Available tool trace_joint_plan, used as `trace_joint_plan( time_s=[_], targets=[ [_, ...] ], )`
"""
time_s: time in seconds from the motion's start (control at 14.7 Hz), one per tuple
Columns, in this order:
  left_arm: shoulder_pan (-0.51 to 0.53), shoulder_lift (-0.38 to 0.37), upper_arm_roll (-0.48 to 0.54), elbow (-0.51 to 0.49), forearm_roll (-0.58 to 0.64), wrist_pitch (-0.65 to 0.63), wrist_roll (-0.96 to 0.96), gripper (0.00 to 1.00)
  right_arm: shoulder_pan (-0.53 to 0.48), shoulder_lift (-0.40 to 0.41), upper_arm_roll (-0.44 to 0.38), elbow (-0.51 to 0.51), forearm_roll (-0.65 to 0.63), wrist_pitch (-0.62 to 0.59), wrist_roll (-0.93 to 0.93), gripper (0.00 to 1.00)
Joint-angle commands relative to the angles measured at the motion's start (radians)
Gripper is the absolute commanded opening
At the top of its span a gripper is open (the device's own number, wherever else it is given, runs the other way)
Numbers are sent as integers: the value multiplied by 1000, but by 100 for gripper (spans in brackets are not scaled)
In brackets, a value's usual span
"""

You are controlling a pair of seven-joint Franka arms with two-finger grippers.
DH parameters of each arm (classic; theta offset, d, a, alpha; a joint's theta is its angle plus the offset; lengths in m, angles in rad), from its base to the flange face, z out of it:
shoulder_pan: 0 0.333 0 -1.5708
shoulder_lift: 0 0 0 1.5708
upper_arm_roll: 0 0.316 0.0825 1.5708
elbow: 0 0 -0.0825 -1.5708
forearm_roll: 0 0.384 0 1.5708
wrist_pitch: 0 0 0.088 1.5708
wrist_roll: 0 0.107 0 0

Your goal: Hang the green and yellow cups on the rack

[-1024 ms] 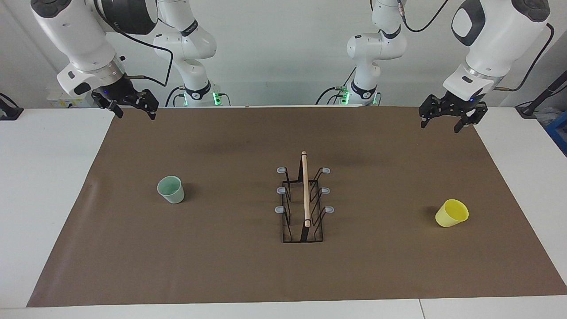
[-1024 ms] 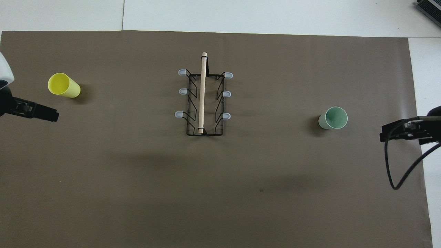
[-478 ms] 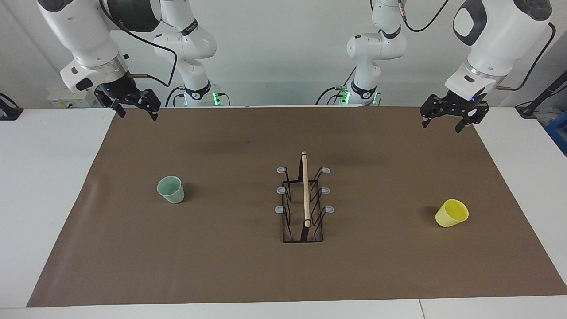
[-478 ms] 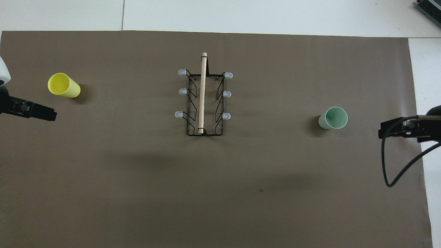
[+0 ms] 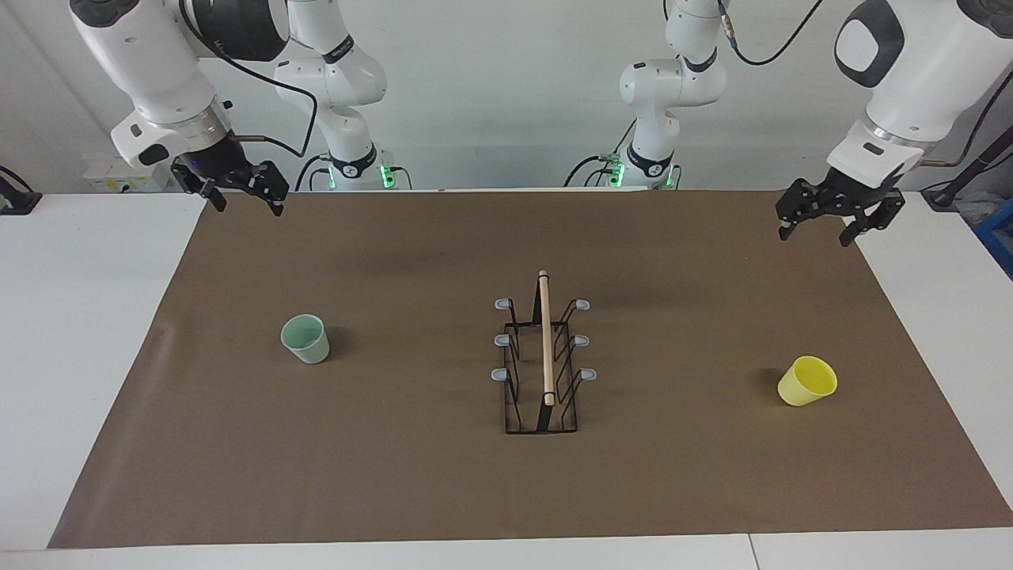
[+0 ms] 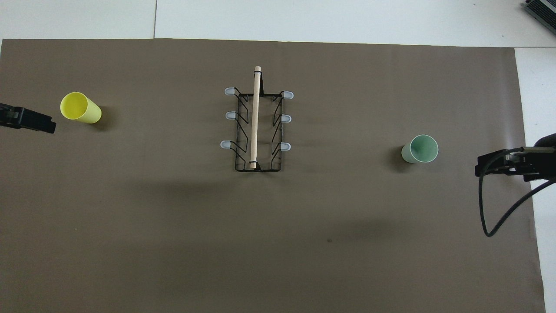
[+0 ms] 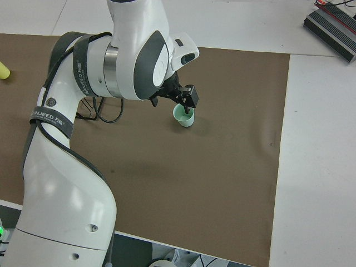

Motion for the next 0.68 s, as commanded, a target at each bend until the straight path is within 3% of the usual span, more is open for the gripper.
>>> trace_joint_plan(
  time_s=[0.0,0.27,0.48,0.61],
  targets=[
    [-23,162,70,194,-21,-42,0,100,-4,-31,2,-35,24,21,15,100],
    [-50,319,197,341,-121,-33,-3,100,-4,-31,4,-38,24,22,14,100],
    [-66,423,327,381,-269,-10,-21,100,-6,-32,4,-46,24,21,15,100],
    [-64,486,355,429,-299,8,-45,100,-4,-34,4,-46,24,21,17,100]
  ],
)
